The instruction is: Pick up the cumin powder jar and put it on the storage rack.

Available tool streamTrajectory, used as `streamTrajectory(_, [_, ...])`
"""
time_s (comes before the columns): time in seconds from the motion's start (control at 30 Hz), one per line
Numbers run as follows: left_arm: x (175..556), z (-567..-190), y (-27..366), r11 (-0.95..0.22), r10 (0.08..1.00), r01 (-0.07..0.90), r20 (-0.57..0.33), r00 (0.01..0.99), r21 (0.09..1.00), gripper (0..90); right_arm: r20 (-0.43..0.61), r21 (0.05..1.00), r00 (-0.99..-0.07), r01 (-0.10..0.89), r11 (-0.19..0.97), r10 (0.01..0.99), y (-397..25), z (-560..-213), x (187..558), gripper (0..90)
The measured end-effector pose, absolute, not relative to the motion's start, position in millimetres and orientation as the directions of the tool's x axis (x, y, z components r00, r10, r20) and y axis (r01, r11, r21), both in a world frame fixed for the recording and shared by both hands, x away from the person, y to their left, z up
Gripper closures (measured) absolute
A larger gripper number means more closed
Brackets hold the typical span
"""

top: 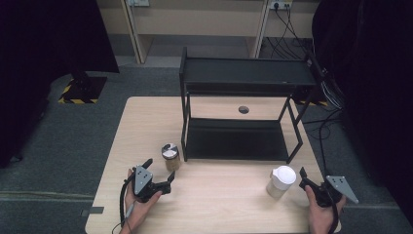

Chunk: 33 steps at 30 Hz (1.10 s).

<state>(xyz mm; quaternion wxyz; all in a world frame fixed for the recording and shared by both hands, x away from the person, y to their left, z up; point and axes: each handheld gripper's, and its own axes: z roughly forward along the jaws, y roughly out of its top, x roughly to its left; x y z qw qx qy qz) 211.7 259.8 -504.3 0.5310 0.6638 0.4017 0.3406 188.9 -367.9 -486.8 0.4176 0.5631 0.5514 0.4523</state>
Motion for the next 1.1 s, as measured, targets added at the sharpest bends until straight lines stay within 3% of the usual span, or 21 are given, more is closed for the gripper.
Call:
streamTrajectory(0.77, [245.9, -493.7, 219.7, -0.158, 0.924, 0.226, 0.063, 0.378, 0.961, 4.9, 0.038, 0.97, -0.025, 0.243, -0.031, 0.999, -367.4, -486.9, 188.8, 7.5])
streamTrajectory(1.1, [250.5, -491.1, 215.1, -0.143, 0.936, 0.251, 0.048, 0.35, 0.957, 24.1, 0.025, 0.97, -0.03, 0.244, -0.016, 0.999, -366.5, -486.6, 188.9, 7.6])
